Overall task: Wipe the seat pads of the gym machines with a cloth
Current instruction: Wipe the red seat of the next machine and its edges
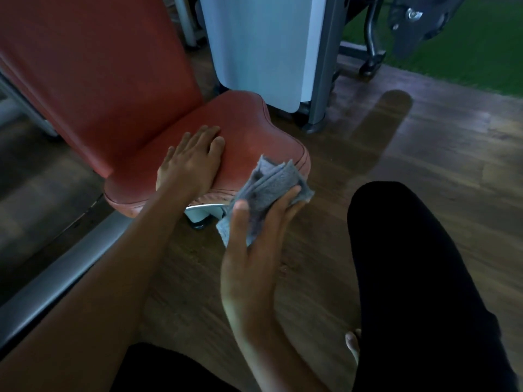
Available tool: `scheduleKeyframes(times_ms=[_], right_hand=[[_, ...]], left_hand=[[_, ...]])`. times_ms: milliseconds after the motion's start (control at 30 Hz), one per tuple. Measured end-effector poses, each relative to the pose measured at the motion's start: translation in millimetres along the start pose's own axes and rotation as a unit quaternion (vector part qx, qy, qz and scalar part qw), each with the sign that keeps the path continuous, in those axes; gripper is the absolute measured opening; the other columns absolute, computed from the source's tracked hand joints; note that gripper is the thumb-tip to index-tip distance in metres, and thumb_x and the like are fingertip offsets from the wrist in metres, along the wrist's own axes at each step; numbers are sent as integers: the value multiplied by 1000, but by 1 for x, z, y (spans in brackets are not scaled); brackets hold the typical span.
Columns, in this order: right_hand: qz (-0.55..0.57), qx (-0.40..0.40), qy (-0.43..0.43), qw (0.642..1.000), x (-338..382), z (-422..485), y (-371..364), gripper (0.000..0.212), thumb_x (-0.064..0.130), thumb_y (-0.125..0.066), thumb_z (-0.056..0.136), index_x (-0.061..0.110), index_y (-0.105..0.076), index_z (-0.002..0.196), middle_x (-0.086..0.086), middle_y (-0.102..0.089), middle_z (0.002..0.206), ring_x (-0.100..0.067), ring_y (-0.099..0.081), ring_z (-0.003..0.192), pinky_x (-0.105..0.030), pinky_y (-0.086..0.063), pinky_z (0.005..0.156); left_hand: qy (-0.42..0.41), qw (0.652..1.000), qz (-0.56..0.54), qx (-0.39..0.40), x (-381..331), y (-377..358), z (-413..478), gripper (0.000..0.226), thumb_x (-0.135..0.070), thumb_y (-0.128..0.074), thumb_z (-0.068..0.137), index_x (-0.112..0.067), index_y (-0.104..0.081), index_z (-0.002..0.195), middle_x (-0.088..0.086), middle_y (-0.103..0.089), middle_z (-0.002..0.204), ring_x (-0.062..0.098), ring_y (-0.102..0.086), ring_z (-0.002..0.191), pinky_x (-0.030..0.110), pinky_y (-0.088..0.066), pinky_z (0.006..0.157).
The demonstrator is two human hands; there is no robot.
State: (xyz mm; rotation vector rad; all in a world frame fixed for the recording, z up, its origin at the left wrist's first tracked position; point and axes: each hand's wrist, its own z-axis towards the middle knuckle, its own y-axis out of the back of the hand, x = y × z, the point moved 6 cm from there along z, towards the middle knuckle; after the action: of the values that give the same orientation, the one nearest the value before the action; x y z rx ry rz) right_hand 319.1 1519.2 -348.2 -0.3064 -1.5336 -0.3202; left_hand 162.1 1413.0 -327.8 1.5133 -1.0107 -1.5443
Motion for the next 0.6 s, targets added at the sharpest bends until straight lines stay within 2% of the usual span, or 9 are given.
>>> scheduleKeyframes(times_ms=[67, 133, 167, 233, 300, 400, 500, 567, 600], right_hand=[[-7, 7, -5, 1000, -2, -1, -1, 81, 61, -34, 94, 42, 19, 152, 25, 32, 155, 33, 20, 125, -1, -4, 105], [-10, -23, -10, 1000, 0, 24, 8, 79, 56, -36, 96, 36, 13, 155, 19, 28, 158, 38, 18, 117, 11, -9, 94], [-11, -40, -14, 999, 1, 41, 15, 76, 53, -38, 99, 34, 7, 157, 16, 23, 161, 33, 14, 124, 6, -14, 100], [-8, -68, -22, 997, 7, 67, 26, 68, 53, -37, 101, 34, -6, 158, 11, 10, 165, 5, -4, 146, -16, -24, 110], [15, -71, -11, 997, 7, 66, 27, 67, 54, -39, 100, 33, -11, 158, 7, 0, 166, -6, -14, 150, -13, -25, 110], [16, -15, -19, 1000, 2, 26, 17, 78, 55, -40, 96, 34, 5, 157, 16, 13, 164, 32, 5, 130, 12, -15, 92], [-1, -8, -11, 1000, 2, 20, 16, 81, 52, -39, 97, 28, 10, 157, 13, 20, 163, 44, 14, 111, 16, -8, 82], [13, -31, 19, 999, 8, 47, 22, 71, 46, -42, 101, 24, -6, 158, 2, -2, 166, 32, -9, 130, 5, -27, 95], [18, -45, 31, 998, 13, 61, 24, 59, 45, -44, 102, 25, -25, 154, -4, -26, 160, 12, -33, 134, -8, -40, 97]], left_hand=[[3, 1000, 2, 1, 1, -1, -1, 50, -50, -18, 104, -41, -22, 153, -12, -17, 163, 16, -10, 152, 43, -7, 123], [4, 1000, 0, 3, 1, -1, 0, 50, -51, -17, 103, -42, -22, 153, -14, -17, 163, 14, -10, 152, 42, -6, 123], [6, 1000, -3, 3, 1, -1, 0, 51, -51, -17, 103, -42, -22, 153, -14, -17, 163, 14, -10, 152, 42, -6, 123], [6, 1000, -3, -1, 2, -1, 0, 50, -51, -18, 103, -42, -23, 152, -14, -18, 163, 14, -11, 152, 42, -6, 123], [1, 1000, 0, -1, 1, -1, 0, 50, -51, -18, 103, -42, -24, 152, -13, -18, 163, 15, -11, 152, 43, -7, 123], [1, 1000, 4, 0, 2, -1, 1, 50, -50, -18, 103, -41, -23, 153, -13, -18, 163, 16, -11, 152, 44, -8, 123], [5, 1000, 4, 11, 1, -1, 1, 51, -51, -18, 103, -41, -22, 153, -13, -16, 163, 16, -10, 152, 43, -6, 123], [10, 1000, 0, 12, 1, 0, 0, 51, -50, -19, 103, -40, -24, 153, -12, -18, 163, 16, -11, 152, 43, -7, 123], [11, 1000, -4, 11, 0, 1, 1, 50, -49, -21, 103, -38, -26, 152, -10, -21, 163, 17, -14, 151, 44, -8, 123]])
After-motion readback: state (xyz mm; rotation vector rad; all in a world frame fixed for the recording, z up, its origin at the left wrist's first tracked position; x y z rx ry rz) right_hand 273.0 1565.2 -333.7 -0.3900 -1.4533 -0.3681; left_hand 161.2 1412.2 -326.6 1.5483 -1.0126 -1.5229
